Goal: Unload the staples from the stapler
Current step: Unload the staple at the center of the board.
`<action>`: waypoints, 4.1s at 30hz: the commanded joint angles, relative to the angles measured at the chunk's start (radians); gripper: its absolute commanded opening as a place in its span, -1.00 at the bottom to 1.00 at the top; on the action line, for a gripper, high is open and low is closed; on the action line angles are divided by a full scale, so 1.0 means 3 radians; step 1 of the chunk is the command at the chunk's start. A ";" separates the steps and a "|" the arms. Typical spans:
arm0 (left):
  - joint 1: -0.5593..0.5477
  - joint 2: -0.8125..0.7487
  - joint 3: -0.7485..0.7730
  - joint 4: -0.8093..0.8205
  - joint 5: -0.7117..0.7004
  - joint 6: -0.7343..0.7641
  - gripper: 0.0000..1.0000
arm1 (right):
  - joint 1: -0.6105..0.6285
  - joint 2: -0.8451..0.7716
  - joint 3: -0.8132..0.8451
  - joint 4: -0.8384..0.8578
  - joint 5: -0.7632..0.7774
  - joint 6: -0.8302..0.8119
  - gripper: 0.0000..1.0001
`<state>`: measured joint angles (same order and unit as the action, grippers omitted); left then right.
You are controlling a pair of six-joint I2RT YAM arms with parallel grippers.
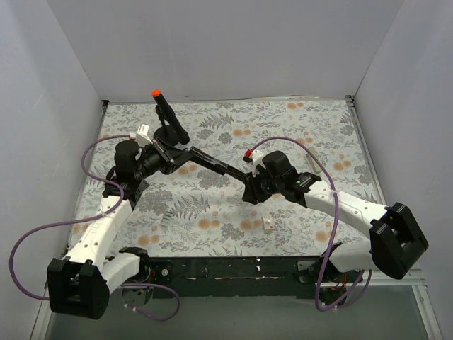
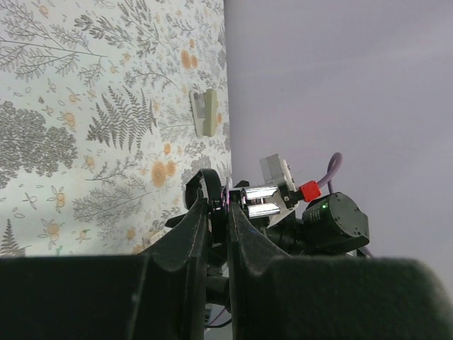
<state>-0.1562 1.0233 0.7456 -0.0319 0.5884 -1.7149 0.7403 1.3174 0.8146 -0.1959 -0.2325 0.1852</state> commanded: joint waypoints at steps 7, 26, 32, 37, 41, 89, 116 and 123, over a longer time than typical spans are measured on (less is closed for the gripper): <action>0.0015 -0.0205 -0.0077 0.0960 0.0263 -0.0665 -1.00 | 0.0007 0.0057 -0.0046 0.0392 -0.0196 0.0160 -0.24; 0.0015 -0.0077 0.0225 -0.0262 -0.0213 -0.0199 -1.00 | 0.0017 -0.0541 0.0715 -0.0493 -0.0187 -0.0147 0.21; 0.0009 -0.0143 0.0220 -0.0323 -0.0105 -0.0619 -1.00 | 0.0232 -0.0669 0.0399 0.0630 0.0508 -0.0805 0.50; 0.0015 -0.0185 0.0306 -0.0568 -0.0294 -0.0691 -1.00 | 0.0580 -0.0608 0.0143 0.1343 0.0969 -0.1654 0.51; 0.0014 -0.0220 0.0383 -0.0702 -0.0340 -0.0731 -1.00 | 0.0733 -0.0536 0.0000 0.1664 0.1097 -0.2145 0.56; 0.0004 -0.0338 0.0337 -0.0732 -0.0207 -0.0394 -0.29 | 0.1275 0.0400 -0.0195 0.2755 0.2166 -0.3184 -0.97; 0.0004 -0.0292 0.0576 -0.0972 -0.0457 0.0423 0.30 | 0.1153 0.0446 0.0280 0.1339 0.2155 -0.1958 -0.97; 0.0004 -0.0241 0.0766 -0.1494 -0.1107 0.1002 0.35 | 0.1117 0.0522 0.0480 0.0659 0.1599 -0.0695 -0.97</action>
<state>-0.1543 0.9577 0.9195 -0.3729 0.3775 -1.5482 1.0855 1.4807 0.9005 0.0696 0.3645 -0.2749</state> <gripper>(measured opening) 0.673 0.413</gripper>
